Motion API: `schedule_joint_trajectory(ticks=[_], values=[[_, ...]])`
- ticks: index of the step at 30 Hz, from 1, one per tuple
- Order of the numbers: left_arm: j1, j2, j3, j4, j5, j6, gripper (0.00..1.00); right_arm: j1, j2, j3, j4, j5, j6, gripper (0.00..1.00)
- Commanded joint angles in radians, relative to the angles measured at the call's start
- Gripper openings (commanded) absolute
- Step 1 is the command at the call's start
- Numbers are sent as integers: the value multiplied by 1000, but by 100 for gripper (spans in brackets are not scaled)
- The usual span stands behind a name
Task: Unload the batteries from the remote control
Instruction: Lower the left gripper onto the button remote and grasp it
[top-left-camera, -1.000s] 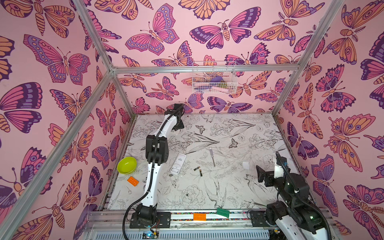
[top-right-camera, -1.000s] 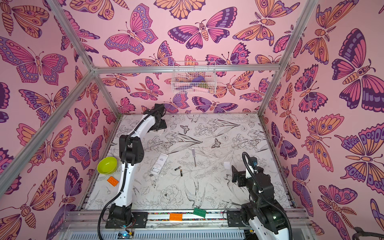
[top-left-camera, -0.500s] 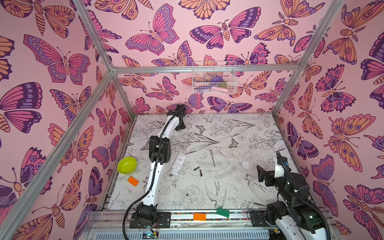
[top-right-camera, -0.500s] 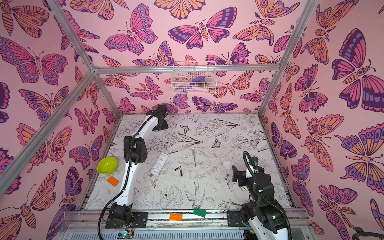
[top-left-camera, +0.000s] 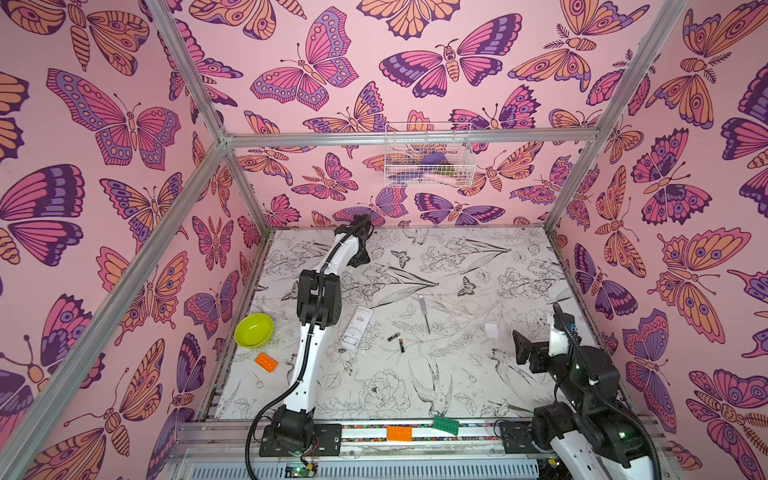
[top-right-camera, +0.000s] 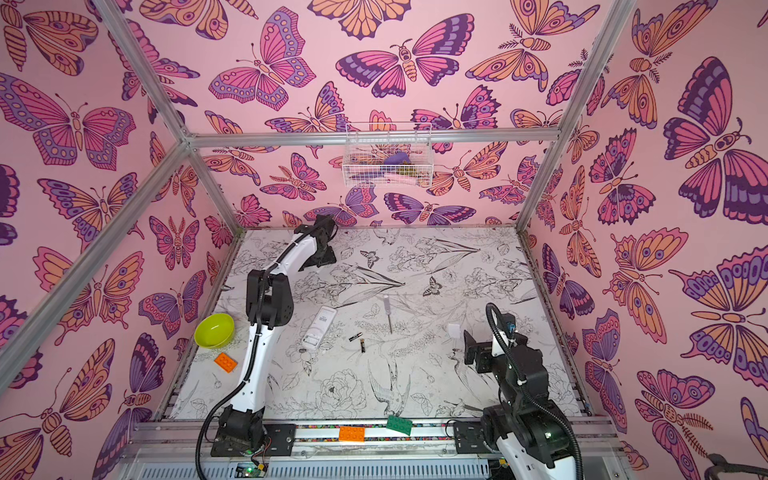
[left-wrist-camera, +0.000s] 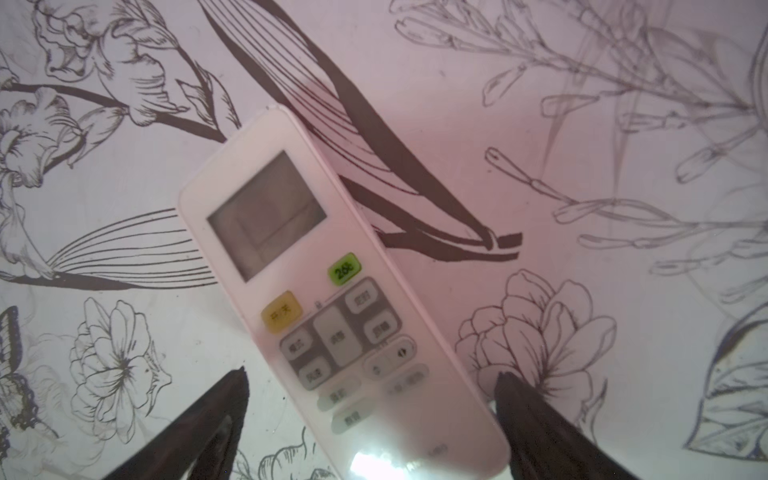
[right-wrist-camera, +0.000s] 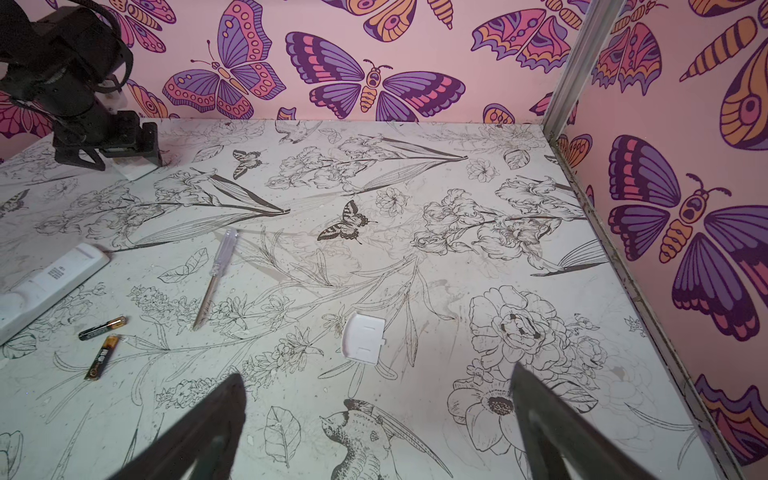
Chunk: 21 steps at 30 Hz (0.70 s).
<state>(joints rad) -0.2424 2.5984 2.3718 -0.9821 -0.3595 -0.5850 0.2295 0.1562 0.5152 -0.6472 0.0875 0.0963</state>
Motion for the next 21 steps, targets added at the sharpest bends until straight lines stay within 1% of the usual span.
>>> schedule_joint_trajectory(ticks=[1, 5, 7, 13, 15, 19, 21], values=[[11, -20, -58, -44, 5, 2, 88, -8, -16, 21, 6, -2, -22, 99], [18, -24, -70, -43, 36, 0, 82, -8, -9, 22, 7, -15, -26, 99], [18, -41, -96, -37, 42, 0, 81, -6, -19, 23, 5, -5, -24, 99], [23, -88, -163, -26, 119, -18, 73, -8, -18, 23, 6, -20, -32, 99], [19, -116, -207, -9, 143, -12, 72, -7, -25, 23, 3, -10, -30, 99], [20, -169, -264, 3, 184, -22, 64, -9, -25, 23, 4, -17, -32, 99], [19, -192, -284, 15, 187, -18, 60, -8, -25, 25, 3, -16, -30, 99]])
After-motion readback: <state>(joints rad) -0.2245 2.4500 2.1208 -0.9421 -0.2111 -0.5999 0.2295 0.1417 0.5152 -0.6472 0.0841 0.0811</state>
